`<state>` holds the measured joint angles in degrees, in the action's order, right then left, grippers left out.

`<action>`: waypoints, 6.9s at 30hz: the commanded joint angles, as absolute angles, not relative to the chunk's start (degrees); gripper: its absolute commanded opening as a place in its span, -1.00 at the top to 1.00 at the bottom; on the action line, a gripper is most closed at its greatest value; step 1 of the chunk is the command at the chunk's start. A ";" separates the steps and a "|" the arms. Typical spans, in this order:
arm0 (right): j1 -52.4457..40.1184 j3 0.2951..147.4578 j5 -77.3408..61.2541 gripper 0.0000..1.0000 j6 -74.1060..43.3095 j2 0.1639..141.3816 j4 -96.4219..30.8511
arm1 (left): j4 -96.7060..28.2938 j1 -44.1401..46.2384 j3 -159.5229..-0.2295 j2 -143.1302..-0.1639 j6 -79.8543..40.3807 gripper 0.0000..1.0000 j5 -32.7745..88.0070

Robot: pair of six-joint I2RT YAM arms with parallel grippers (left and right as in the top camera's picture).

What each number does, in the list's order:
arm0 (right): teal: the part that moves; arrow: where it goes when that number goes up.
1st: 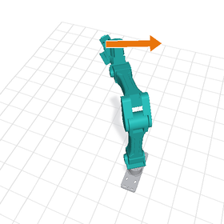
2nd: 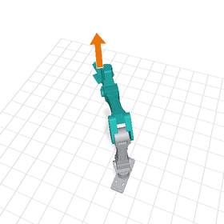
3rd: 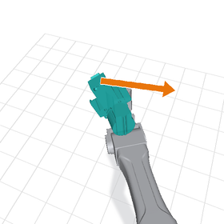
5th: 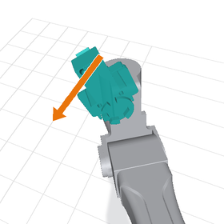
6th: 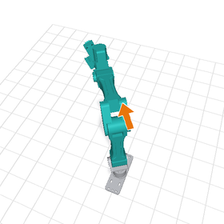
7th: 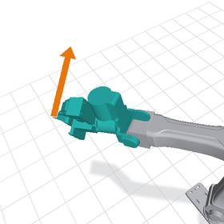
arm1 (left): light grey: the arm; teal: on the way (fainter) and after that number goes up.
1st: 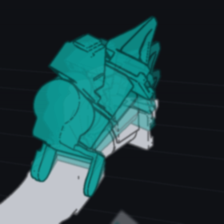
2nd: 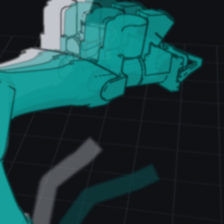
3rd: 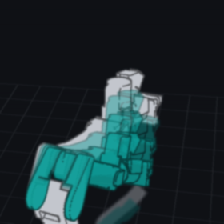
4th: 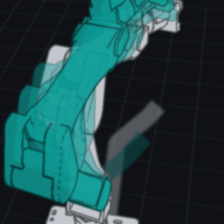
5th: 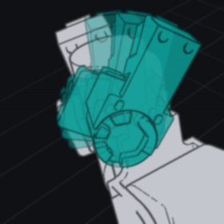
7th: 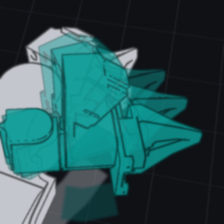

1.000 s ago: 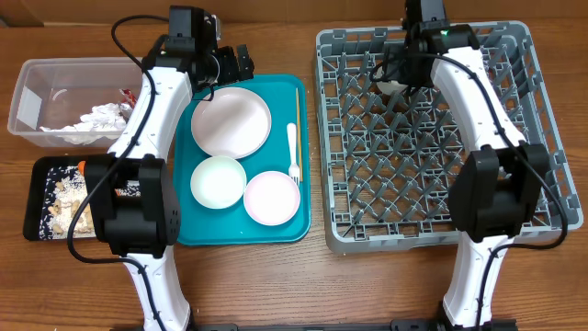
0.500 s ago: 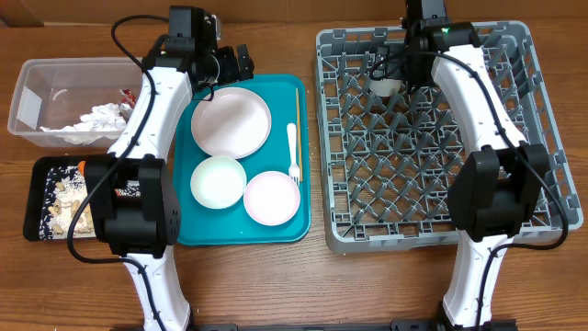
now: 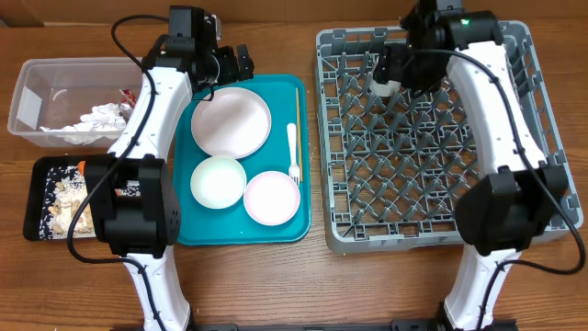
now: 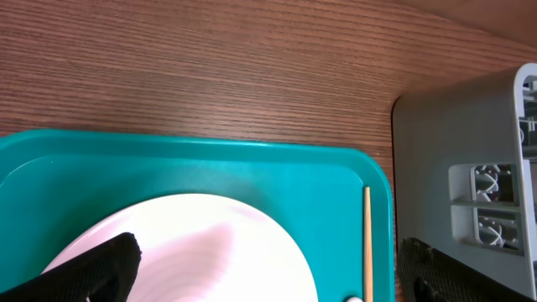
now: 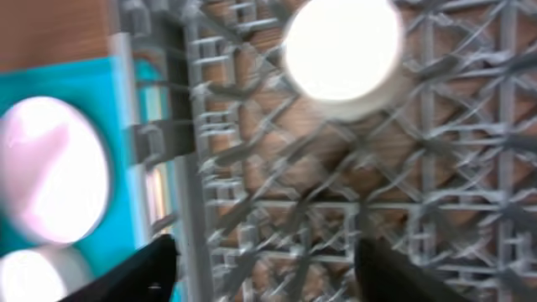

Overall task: Sort waste into correct bins and load items into the dishwasher rack
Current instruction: 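Raise the right gripper and swing it left toward the teal tray, then lower the left gripper onto the pale pink plate rim and grasp it, then tilt the plate up with the left gripper toward the right gripper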

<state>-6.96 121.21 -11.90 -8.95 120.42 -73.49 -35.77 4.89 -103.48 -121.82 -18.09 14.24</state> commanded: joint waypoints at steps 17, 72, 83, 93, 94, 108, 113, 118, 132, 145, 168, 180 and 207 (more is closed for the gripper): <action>-22.92 121.82 -19.33 0.72 -13.39 119.07 -72.69 | -35.70 5.28 -103.79 -121.47 -18.44 -1.00 13.45; -32.95 104.25 -18.92 0.40 -15.25 119.72 -45.80 | -74.70 -8.34 -104.36 -88.75 -18.26 -1.00 -8.25; -31.68 106.54 -16.43 0.31 -15.25 119.68 -52.47 | -83.44 -8.32 -104.18 -91.83 -16.29 -0.82 1.28; -30.02 110.39 -15.09 0.24 -14.59 117.38 -61.89 | -82.76 -1.69 -103.85 -96.88 -17.82 -0.59 7.84; -29.74 110.39 -15.09 0.24 -14.61 117.25 -62.37 | -83.33 -0.84 -103.74 -97.67 -17.82 -0.60 6.63; -23.42 110.39 -15.11 0.15 -11.94 107.18 -73.12 | -78.56 4.10 -97.21 -110.06 -20.36 -0.45 3.03; -21.98 110.28 -15.05 0.15 -11.33 106.61 -76.93 | -74.56 4.12 -96.18 -112.25 -23.24 -0.50 3.01; -21.10 110.21 -15.05 0.15 -9.52 106.61 -78.89 | -70.81 3.79 -96.16 -113.27 -25.34 -0.41 1.28; -20.82 110.21 -15.07 0.14 -9.19 106.61 -80.93 | -60.23 3.36 -94.52 -114.30 -27.70 -0.25 -3.40; -20.86 110.21 -15.07 0.07 -9.58 106.61 -82.04 | -59.86 3.36 -94.43 -121.93 -33.34 -0.12 -3.57; -20.86 110.21 -15.05 0.05 -9.56 106.63 -82.00 | -56.27 3.44 -94.39 -126.13 -34.68 0.58 -5.52; -20.86 110.21 -15.09 0.03 -9.58 106.63 -80.90 | -57.84 3.38 -98.06 -125.82 -30.09 0.92 -6.52; -20.86 110.21 -18.09 -0.23 -10.46 106.63 -75.11 | -82.83 3.53 -130.80 -122.87 -17.08 0.92 13.50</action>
<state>-21.04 109.08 -17.08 -10.41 107.31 -76.60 -82.11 3.66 -128.73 -125.08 -20.91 5.78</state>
